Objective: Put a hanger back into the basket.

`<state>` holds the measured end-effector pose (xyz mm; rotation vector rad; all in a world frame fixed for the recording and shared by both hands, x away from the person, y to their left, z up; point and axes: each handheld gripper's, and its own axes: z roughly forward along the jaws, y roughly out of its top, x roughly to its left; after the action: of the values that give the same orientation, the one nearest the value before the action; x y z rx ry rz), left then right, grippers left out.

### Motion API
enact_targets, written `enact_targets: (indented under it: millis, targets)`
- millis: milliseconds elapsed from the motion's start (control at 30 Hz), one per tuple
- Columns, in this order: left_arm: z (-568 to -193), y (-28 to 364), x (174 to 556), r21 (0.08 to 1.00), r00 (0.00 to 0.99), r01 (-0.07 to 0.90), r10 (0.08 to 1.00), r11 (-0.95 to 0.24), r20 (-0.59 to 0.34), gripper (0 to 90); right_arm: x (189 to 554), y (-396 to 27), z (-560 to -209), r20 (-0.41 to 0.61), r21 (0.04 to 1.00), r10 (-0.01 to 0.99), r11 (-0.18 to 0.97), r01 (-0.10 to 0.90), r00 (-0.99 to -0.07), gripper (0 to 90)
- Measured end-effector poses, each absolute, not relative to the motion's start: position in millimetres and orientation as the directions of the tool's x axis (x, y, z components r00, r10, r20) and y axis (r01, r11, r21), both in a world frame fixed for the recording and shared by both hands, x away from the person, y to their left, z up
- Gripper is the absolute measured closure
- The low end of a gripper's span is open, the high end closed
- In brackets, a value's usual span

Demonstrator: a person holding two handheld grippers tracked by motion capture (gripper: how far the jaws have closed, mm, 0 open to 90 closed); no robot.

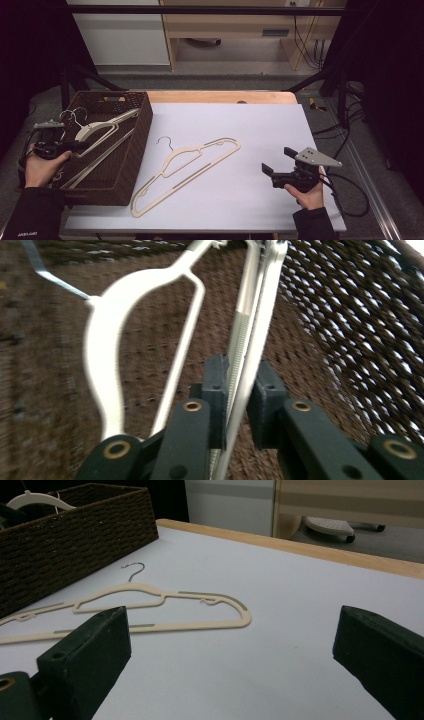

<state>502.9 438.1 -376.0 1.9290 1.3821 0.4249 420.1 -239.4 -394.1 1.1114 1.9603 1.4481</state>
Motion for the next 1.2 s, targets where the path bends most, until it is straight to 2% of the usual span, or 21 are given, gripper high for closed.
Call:
enact_targets:
  millis: [133,267,700,1000,1200]
  targets:
    - [-362,440,493,0.757,0.331,0.638,0.938,-0.142,-0.103,62.6,420,-238,-394,0.099,0.936,0.817,0.119,0.333,-0.568,2.3]
    - [-347,439,481,0.8,0.327,0.588,0.94,-0.119,-0.101,57.0,420,-239,-394,0.096,0.936,0.818,0.119,0.331,-0.567,2.3]
    - [-330,388,443,0.912,0.465,0.386,0.883,-0.137,-0.064,34.5,419,-239,-392,0.094,0.941,0.818,0.113,0.319,-0.568,2.4]
    - [-336,343,430,0.932,0.539,0.33,0.84,-0.149,-0.057,18.3,418,-241,-391,0.094,0.943,0.818,0.109,0.315,-0.567,2.3]
    - [-345,324,429,0.934,0.561,0.327,0.825,-0.147,-0.067,12.6,418,-242,-392,0.094,0.941,0.817,0.113,0.318,-0.569,2.3]
